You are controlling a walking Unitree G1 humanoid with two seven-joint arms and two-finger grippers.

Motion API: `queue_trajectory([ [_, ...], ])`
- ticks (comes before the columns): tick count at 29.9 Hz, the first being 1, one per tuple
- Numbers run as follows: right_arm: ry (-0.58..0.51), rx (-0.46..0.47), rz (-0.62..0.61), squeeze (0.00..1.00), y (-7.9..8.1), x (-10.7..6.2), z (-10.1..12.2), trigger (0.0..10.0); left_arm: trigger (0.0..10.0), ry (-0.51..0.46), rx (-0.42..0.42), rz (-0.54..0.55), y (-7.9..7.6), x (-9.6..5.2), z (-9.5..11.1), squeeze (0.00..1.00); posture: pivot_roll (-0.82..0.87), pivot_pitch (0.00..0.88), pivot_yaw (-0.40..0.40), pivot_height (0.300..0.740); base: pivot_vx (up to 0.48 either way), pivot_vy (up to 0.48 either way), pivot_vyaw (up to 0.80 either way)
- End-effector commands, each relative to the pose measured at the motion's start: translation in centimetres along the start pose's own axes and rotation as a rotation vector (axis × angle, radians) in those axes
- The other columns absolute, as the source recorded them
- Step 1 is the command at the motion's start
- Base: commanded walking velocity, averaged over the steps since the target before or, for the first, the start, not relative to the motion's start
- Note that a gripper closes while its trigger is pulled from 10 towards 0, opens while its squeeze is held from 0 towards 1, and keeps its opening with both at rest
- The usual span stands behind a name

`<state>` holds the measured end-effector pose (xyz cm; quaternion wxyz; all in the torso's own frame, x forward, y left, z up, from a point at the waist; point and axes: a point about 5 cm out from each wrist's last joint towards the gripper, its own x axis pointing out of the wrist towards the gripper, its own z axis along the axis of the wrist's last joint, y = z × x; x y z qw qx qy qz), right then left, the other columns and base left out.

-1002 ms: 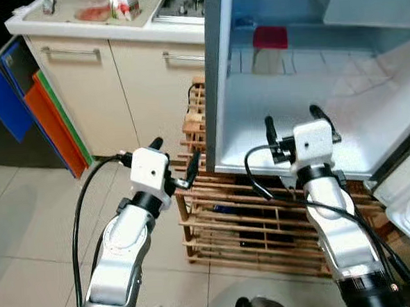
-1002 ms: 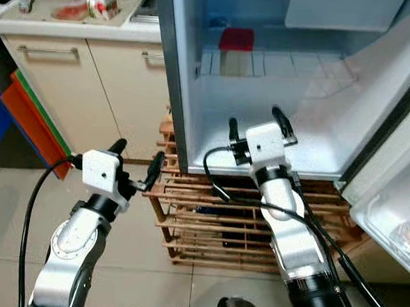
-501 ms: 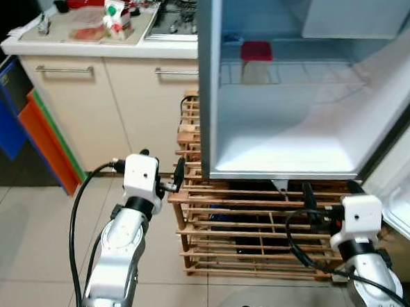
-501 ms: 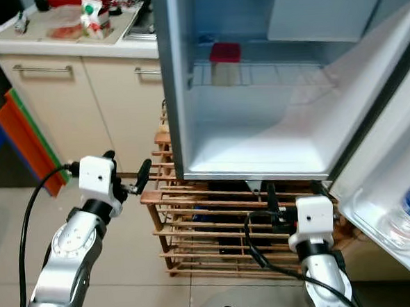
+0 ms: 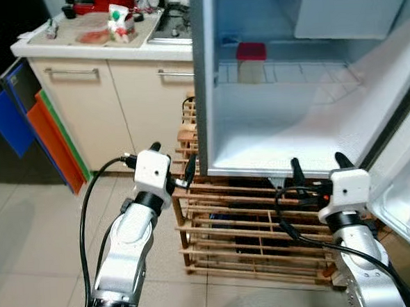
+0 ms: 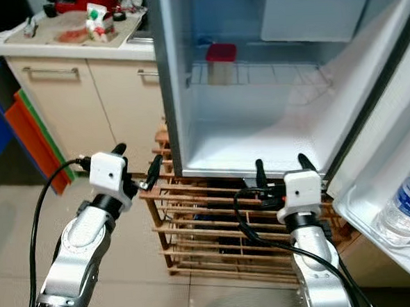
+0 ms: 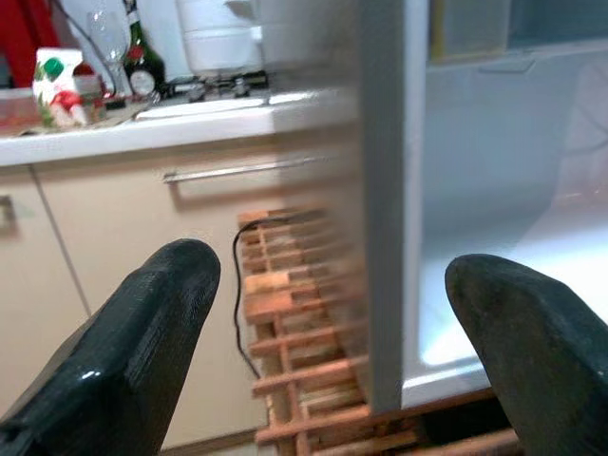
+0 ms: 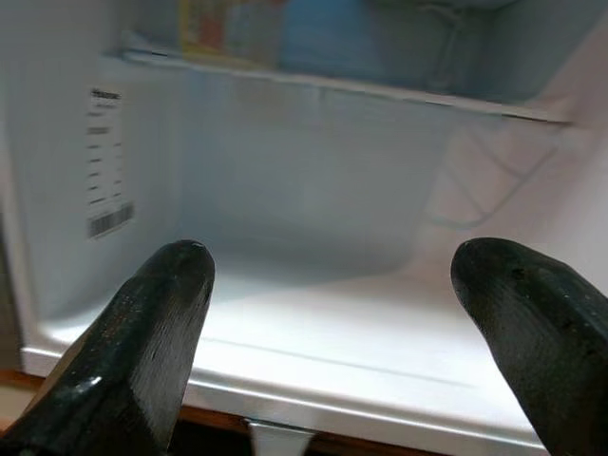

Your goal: Restocking fridge

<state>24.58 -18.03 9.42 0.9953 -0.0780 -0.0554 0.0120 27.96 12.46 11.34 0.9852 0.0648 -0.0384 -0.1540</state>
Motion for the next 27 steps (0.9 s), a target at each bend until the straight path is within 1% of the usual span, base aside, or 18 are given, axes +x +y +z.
queue_trajectory([
  [1,0.014,-0.006,0.007,0.0,0.1,0.2,-0.2,10.0,10.0,-0.004,0.007,0.005,0.2,0.3,0.1,0.0,-0.05,0.0,-0.018,0.74,-0.259,0.0,0.0],
  [8,0.028,-0.009,-0.004,0.0,0.0,0.5,-0.6,10.0,10.0,-0.013,0.011,-0.012,0.2,0.6,0.2,0.0,-0.05,0.0,-0.009,0.74,-0.257,0.0,0.0],
  [14,0.024,-0.012,-0.008,0.0,0.0,0.9,-0.5,10.0,10.0,-0.018,0.021,-0.021,0.3,1.2,0.4,0.0,-0.06,0.0,-0.001,0.74,-0.269,0.0,0.0],
  [22,0.017,-0.014,-0.009,0.0,0.0,1.2,-0.4,10.0,10.0,-0.026,0.018,-0.042,0.2,1.6,0.4,0.0,-0.06,0.0,0.002,0.74,0.0,0.0,0.0],
  [23,0.017,-0.015,-0.008,0.0,0.1,1.2,-0.4,10.0,10.0,-0.035,0.013,-0.056,0.0,1.5,0.5,0.0,-0.07,0.0,0.004,0.74,0.0,0.0,0.0],
  [24,0.018,-0.016,-0.007,0.0,0.1,1.2,-0.5,10.0,10.0,-0.061,0.027,-0.085,-0.5,1.4,0.8,0.0,-0.07,0.0,0.007,0.74,0.0,0.0,0.0],
  [27,0.02,-0.016,-0.007,0.0,0.1,1.2,-0.5,10.0,10.0,-0.078,0.03,-0.102,-0.8,1.3,1.0,0.0,-0.07,0.0,0.008,0.74,0.0,0.0,0.0],
])
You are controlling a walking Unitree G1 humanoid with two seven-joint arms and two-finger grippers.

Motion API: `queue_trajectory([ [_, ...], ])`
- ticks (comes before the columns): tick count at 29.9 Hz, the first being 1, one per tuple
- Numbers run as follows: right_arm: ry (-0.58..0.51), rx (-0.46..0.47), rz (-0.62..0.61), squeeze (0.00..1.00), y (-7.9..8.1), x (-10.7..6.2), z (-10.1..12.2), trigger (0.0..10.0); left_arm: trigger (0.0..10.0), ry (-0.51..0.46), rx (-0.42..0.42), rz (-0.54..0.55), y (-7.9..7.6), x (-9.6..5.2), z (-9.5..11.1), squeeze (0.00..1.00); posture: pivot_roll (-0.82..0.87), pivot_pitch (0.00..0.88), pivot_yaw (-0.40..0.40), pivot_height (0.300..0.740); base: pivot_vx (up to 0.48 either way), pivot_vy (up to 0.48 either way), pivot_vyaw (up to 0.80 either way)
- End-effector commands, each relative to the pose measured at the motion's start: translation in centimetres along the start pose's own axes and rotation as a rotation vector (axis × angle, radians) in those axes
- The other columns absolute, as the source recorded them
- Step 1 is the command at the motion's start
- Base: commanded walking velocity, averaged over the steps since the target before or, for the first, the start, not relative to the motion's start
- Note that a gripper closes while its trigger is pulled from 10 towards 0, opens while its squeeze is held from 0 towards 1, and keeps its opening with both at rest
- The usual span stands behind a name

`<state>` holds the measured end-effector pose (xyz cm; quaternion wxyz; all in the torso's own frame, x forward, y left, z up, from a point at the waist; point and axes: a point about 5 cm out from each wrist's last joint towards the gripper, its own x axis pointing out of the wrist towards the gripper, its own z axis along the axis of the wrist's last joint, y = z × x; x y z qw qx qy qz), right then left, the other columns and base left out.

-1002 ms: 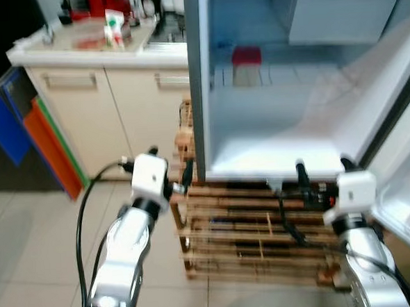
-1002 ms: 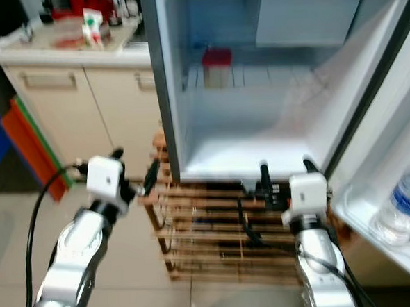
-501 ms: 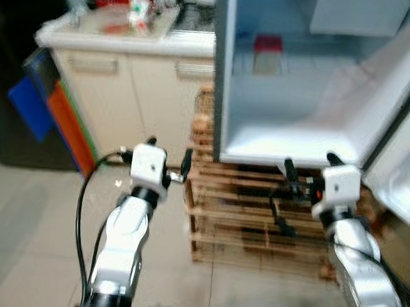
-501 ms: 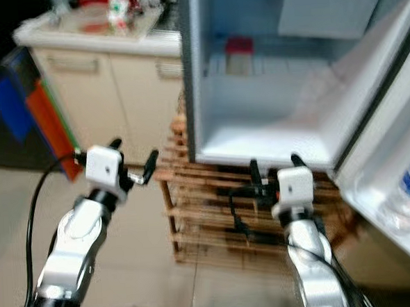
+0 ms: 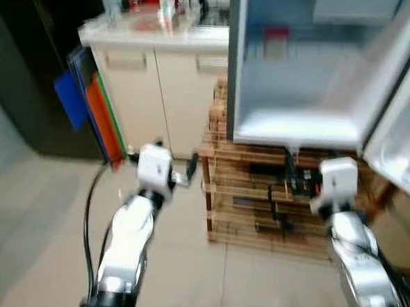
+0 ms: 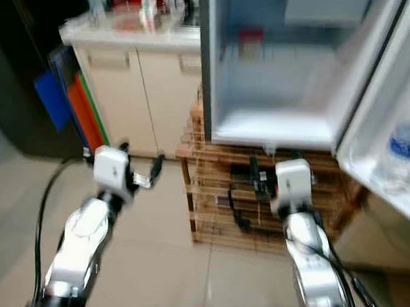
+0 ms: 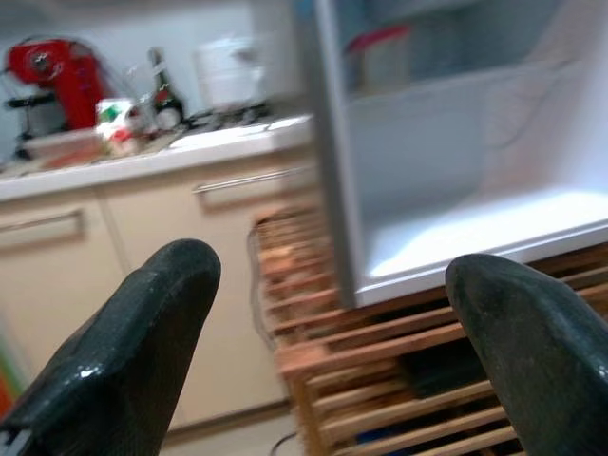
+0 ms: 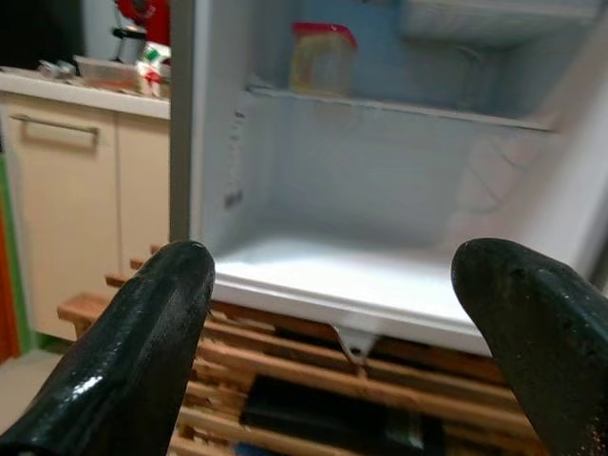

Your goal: Restocking fridge

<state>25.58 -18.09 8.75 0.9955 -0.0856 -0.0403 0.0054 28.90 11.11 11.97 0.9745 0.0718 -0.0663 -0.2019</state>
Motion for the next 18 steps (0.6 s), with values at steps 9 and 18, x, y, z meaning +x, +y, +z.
queue_trajectory([
  [9,-0.01,-0.003,-0.004,0.0,0.03,0.59,0.24,10.0,10.0,-0.048,0.017,-0.033,-0.06,0.38,0.77,0.0,-0.07,0.0,0.014,0.74,0.0,-0.438,0.0],
  [18,-0.002,-0.004,0.0,0.0,0.1,0.68,-0.04,10.0,10.0,-0.053,-0.007,-0.038,-0.16,0.37,0.87,0.0,-0.07,0.0,0.013,0.74,0.0,-0.441,0.0],
])
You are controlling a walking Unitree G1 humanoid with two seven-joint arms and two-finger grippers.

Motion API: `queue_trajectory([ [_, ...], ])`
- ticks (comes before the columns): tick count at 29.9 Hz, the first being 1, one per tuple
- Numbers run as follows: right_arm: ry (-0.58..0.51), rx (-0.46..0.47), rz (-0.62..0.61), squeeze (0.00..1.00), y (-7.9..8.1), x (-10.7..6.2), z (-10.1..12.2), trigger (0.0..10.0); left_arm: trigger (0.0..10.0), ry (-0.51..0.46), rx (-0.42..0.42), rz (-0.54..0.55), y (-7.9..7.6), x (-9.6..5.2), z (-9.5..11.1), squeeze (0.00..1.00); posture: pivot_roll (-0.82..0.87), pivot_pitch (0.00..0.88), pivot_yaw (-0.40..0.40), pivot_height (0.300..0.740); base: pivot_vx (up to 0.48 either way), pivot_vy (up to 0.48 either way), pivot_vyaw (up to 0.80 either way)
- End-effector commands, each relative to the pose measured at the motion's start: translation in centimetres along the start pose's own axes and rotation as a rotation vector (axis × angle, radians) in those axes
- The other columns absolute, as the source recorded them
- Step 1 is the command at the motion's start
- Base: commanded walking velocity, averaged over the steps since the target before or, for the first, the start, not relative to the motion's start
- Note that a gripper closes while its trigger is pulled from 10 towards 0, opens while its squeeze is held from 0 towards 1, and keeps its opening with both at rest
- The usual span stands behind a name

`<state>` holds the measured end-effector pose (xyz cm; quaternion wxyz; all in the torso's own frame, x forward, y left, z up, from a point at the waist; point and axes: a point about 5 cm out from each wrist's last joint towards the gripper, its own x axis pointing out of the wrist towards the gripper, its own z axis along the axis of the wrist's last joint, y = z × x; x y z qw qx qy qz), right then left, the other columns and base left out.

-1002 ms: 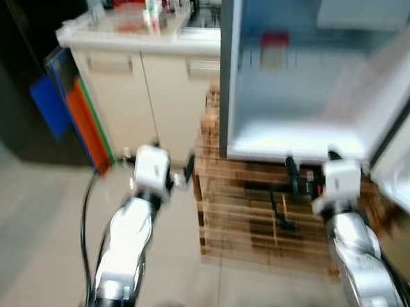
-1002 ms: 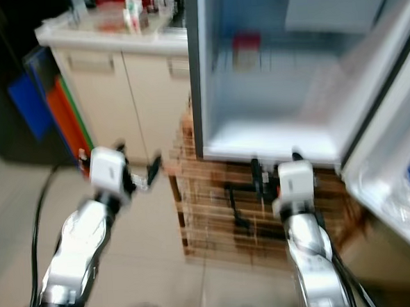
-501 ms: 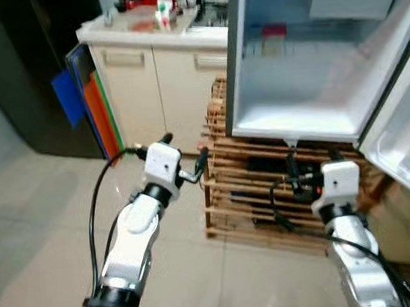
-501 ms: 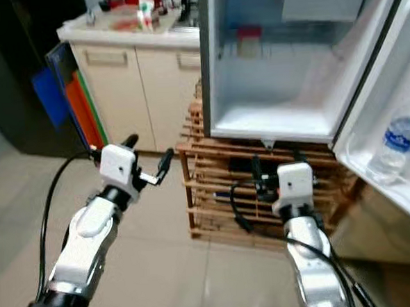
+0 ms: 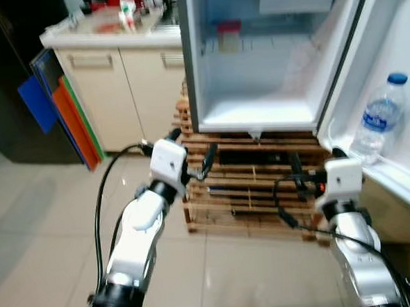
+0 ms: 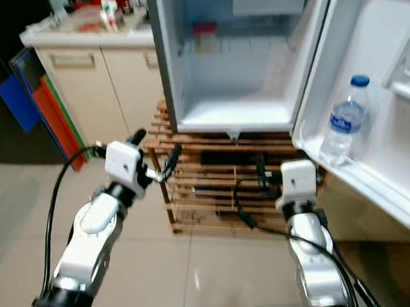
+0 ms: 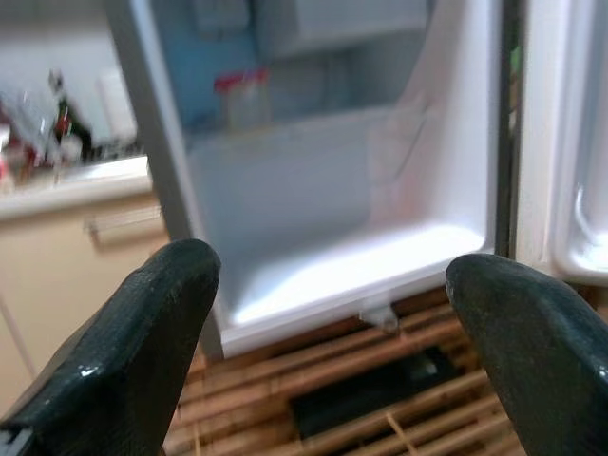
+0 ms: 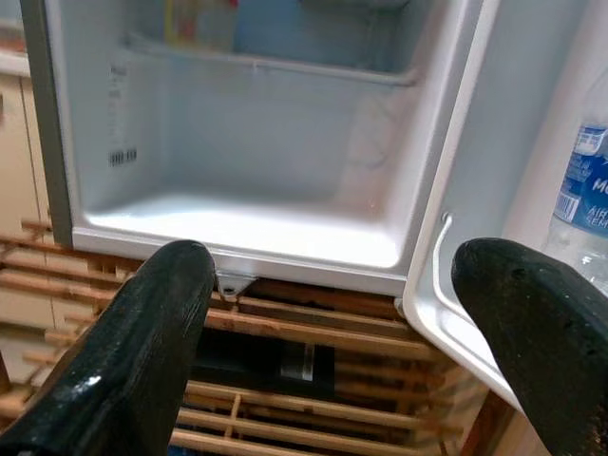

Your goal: Restocking fridge

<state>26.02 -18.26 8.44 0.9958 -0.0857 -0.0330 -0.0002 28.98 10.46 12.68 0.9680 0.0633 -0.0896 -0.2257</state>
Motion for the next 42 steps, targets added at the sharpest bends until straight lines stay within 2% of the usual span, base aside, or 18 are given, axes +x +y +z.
queue_trajectory([
  [1,-0.017,-0.003,0.015,0.0,0.31,0.28,0.32,10.0,10.0,0.0,0.008,0.005,0.28,-0.06,0.11,0.0,-0.07,0.0,0.012,0.74,0.0,-0.45,0.0],
  [4,-0.016,-0.002,0.02,0.0,0.41,0.34,0.29,10.0,10.0,0.004,0.021,0.009,0.35,-0.06,0.05,0.0,-0.06,0.0,0.011,0.74,0.0,-0.453,0.0],
  [7,-0.015,-0.002,0.025,0.0,0.48,0.42,0.24,10.0,10.0,0.017,0.002,0.027,0.58,0.13,-0.11,0.0,-0.06,0.0,0.011,0.74,0.0,0.0,0.0],
  [15,-0.014,-0.008,0.027,0.0,0.45,0.56,0.14,10.0,10.0,0.02,0.018,0.025,0.72,0.38,-0.12,0.0,-0.07,0.0,0.012,0.74,0.0,0.0,0.0],
  [26,-0.013,-0.017,0.025,0.0,0.29,0.7,0.01,10.0,10.0,0.023,0.016,0.025,0.65,0.75,-0.19,0.0,-0.07,0.0,0.011,0.74,0.0,-0.352,0.0],
  [42,0.002,-0.022,0.03,0.0,0.46,0.66,-0.44,10.0,10.0,0.03,0.005,0.03,0.66,0.7,-0.25,0.0,-0.07,0.0,0.014,0.74,0.0,0.0,0.0],
])
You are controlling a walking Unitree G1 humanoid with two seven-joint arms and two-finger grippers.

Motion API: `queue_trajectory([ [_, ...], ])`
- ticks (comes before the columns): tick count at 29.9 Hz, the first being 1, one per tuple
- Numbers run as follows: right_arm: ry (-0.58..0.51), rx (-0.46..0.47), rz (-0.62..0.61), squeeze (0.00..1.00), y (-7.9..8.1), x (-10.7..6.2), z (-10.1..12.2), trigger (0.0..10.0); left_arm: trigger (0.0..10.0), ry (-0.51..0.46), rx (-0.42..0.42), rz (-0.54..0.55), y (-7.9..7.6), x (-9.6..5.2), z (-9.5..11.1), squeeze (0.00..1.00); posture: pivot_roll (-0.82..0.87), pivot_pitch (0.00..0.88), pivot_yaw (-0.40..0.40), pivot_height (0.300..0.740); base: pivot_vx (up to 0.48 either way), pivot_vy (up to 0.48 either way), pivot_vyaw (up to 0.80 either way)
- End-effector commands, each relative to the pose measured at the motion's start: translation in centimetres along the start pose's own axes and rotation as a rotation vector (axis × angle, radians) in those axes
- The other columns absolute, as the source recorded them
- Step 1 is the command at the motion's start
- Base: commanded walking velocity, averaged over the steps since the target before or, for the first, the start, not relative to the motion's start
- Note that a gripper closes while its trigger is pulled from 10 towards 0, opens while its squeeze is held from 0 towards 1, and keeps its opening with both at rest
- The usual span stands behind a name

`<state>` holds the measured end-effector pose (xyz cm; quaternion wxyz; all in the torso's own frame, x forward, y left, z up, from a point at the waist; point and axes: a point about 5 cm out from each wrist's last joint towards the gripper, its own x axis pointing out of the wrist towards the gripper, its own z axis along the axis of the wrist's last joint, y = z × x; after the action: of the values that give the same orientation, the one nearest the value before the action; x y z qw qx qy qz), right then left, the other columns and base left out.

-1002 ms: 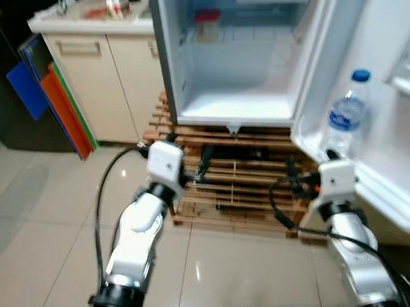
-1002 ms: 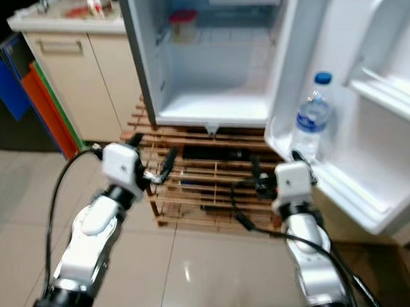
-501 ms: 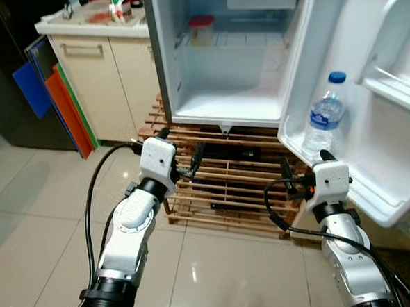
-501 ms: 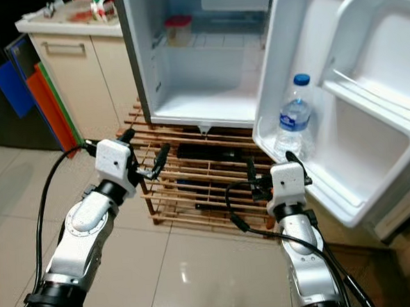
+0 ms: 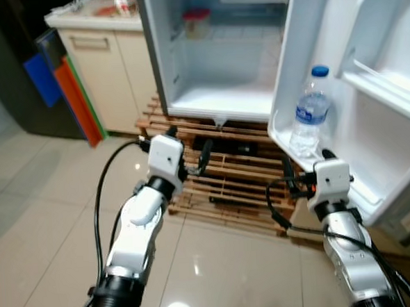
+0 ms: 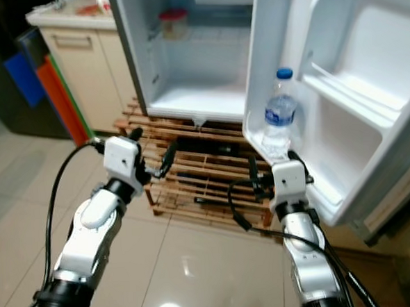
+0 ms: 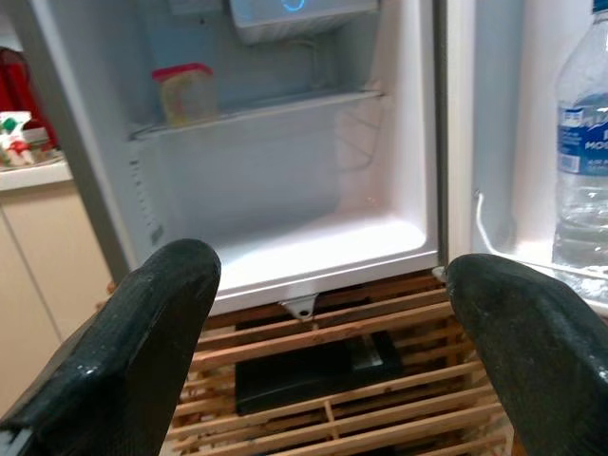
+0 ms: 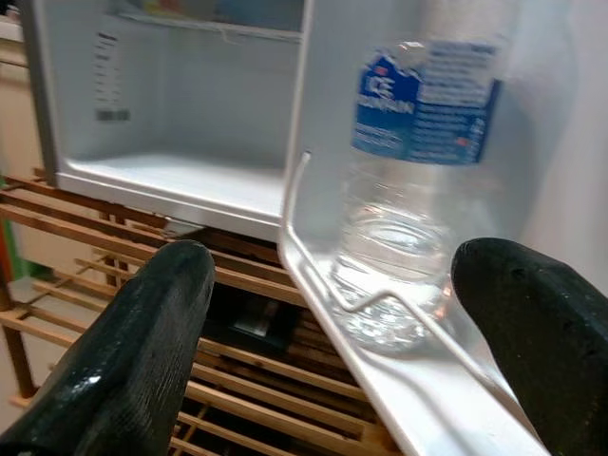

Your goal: Restocking fridge

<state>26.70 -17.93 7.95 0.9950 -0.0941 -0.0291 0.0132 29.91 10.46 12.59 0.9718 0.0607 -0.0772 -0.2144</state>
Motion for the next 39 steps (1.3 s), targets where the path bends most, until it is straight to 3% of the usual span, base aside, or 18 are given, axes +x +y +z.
queue_trajectory([
  [1,-0.003,-0.005,0.002,0.0,0.07,0.01,0.01,10.0,10.0,0.005,0.015,0.007,0.27,-0.1,0.02,0.0,-0.07,0.0,0.015,0.74,0.0,0.0,0.0],
  [18,-0.004,-0.004,-0.007,0.0,0.06,-0.06,-0.12,10.0,10.0,0.018,0.007,0.009,0.29,0.05,-0.15,0.0,-0.07,0.0,0.021,0.74,0.0,-0.381,0.0],
  [39,-0.017,-0.002,-0.005,0.0,-0.09,0.04,0.17,10.0,10.0,0.022,0.0,0.018,0.09,0.09,-0.27,0.0,-0.08,0.0,0.015,0.74,0.0,0.0,0.0],
])
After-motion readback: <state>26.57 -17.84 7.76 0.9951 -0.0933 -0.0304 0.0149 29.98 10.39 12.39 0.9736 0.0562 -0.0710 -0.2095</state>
